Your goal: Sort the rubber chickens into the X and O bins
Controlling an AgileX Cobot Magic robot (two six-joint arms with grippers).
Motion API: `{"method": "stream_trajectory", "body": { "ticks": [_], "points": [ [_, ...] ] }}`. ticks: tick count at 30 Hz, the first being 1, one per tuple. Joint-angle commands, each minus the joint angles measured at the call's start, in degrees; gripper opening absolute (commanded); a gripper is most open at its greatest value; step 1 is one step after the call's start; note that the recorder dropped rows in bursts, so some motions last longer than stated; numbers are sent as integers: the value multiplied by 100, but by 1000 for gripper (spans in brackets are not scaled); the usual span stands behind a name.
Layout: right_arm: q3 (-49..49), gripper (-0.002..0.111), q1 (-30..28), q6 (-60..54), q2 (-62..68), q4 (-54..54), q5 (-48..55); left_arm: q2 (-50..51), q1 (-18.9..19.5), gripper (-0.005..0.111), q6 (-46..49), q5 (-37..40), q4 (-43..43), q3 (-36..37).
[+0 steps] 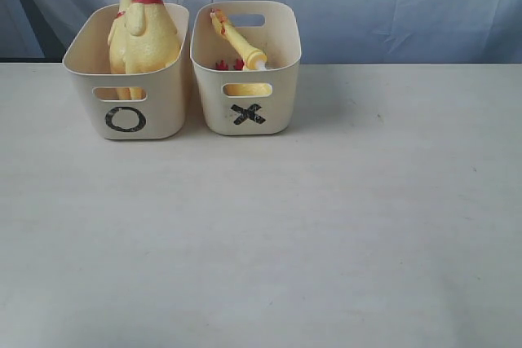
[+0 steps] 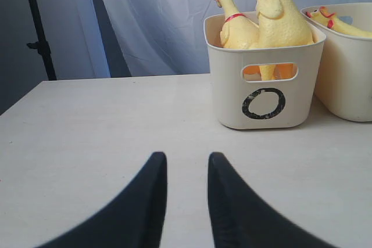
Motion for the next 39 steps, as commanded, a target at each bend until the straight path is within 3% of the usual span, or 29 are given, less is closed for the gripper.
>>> {"method": "stream_trajectory", "body": {
  "ticks": [1, 3, 39],
  "points": [
    [12, 0, -23, -385, -33, -50, 66, -24, -14, 14, 5, -34, 11, 27],
    [12, 0, -23, -385, -33, -50, 66, -24, -14, 0, 5, -34, 11, 27],
    [12, 0, -23, -374, -33, -15, 126, -24, -14, 0, 198, 4, -23, 27]
  ]
}}
